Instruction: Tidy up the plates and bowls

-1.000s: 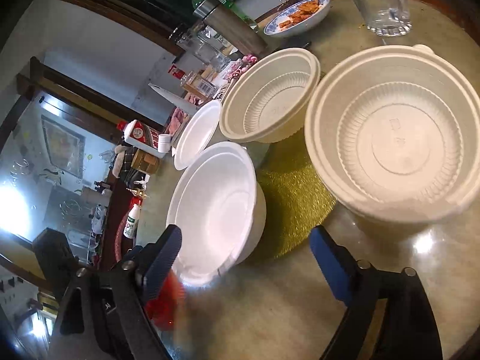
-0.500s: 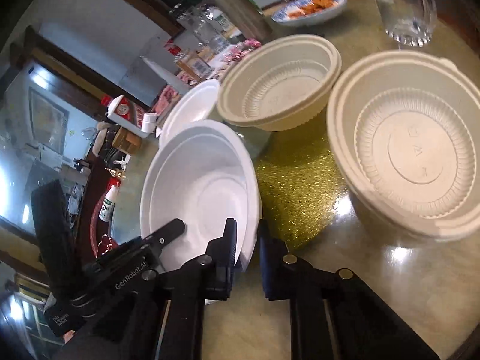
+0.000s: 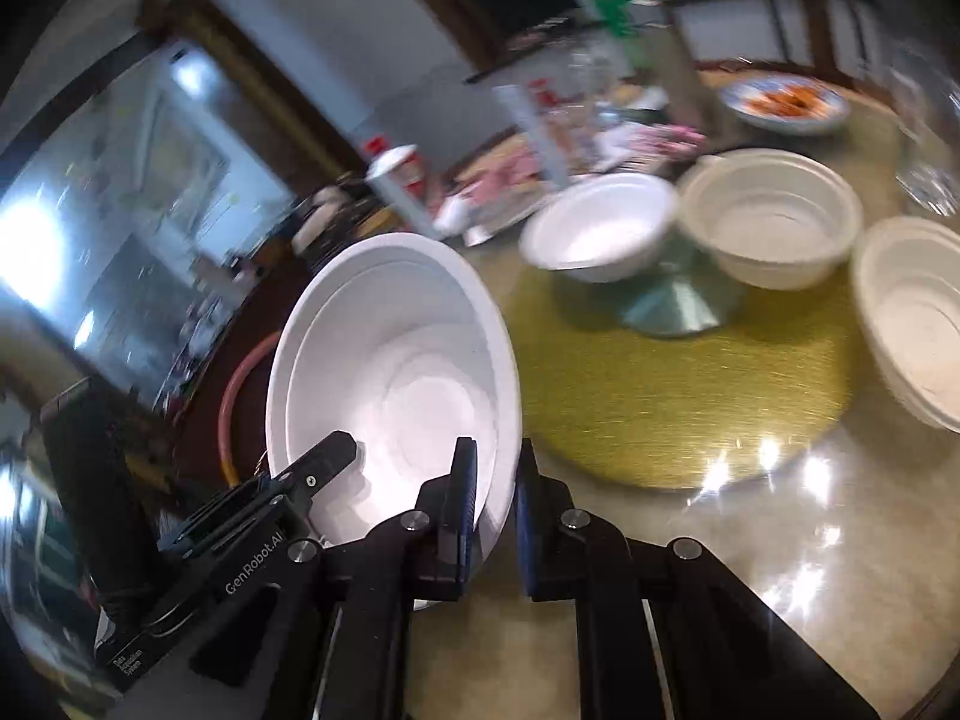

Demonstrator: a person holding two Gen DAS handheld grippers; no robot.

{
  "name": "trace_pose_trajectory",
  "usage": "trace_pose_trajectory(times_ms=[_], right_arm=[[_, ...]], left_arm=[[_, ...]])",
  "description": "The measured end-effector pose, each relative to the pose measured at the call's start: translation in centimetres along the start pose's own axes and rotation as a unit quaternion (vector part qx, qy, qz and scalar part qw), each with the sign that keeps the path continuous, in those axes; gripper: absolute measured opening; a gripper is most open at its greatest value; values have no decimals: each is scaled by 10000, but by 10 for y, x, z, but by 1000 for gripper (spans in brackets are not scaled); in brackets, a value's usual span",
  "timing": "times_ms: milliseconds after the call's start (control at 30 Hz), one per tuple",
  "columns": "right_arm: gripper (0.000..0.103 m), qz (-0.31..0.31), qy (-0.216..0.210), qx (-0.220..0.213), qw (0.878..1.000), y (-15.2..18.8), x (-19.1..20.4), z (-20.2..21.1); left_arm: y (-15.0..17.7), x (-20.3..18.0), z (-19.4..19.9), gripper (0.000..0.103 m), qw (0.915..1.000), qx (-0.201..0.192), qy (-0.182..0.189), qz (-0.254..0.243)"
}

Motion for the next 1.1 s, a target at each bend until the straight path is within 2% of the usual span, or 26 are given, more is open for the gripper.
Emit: trace_pose_trajectory(times_ms=[133, 333, 500, 667, 733, 767, 833, 867, 900, 933, 967, 1000, 1033, 1100], right_arm=[[11, 496, -90, 138, 9986, 3, 55, -22], [11, 963, -240, 485, 9939, 13, 116, -64], [11, 1184, -268, 844, 9890, 22, 144, -103], [11, 1288, -179, 1082, 9856, 27, 155, -128], [15, 1315, -128, 1192, 9840, 29, 157, -135], [15, 1328, -86, 1231, 9834, 29, 157, -137], [16, 1333, -81, 1325, 9822, 30, 155, -143], [24, 1315, -60, 1391, 9815, 31, 153, -146], [33, 1298, -13, 1449, 9809, 32, 152, -149], [54, 1289, 23, 1494, 9803, 33, 150, -151], [68, 1275, 48, 1529, 9800, 34, 150, -154], [69, 1246, 90, 1513, 9806, 34, 148, -154], [74, 1241, 52, 1488, 9810, 33, 149, -152], [89, 1258, 3, 1425, 9818, 32, 150, -147]], left_arm=[[7, 50, 15, 13, 9990, -108, -199, 382], [19, 114, 15, 13, 9945, -46, -455, 945], [31, 151, 6, 13, 9900, 122, -630, 1255], [41, 164, -4, 13, 9870, 341, -738, 1386], [44, 167, -9, 17, 9863, 448, -733, 1408], [45, 167, -12, 23, 9860, 502, -693, 1431], [48, 167, -13, 42, 9854, 542, -628, 1487], [49, 167, -13, 56, 9852, 539, -594, 1512], [49, 167, -13, 65, 9852, 496, -577, 1539], [49, 167, -12, 68, 9849, 481, -584, 1558], [49, 168, -11, 71, 9839, 482, -611, 1609], [49, 170, -11, 76, 9830, 496, -577, 1672], [49, 171, -10, 78, 9824, 505, -538, 1717], [48, 175, -6, 81, 9803, 494, -494, 1847]])
Point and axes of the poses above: each gripper's, at about its wrist camera, not at the fingertips, and z roughly against the way its jaws point, x to its left, y to its underside, the point moved 9 cm from there along -z, roughly the way its jaws point, and after that the axes turned 12 degrees about x, right-handed, at the moved point
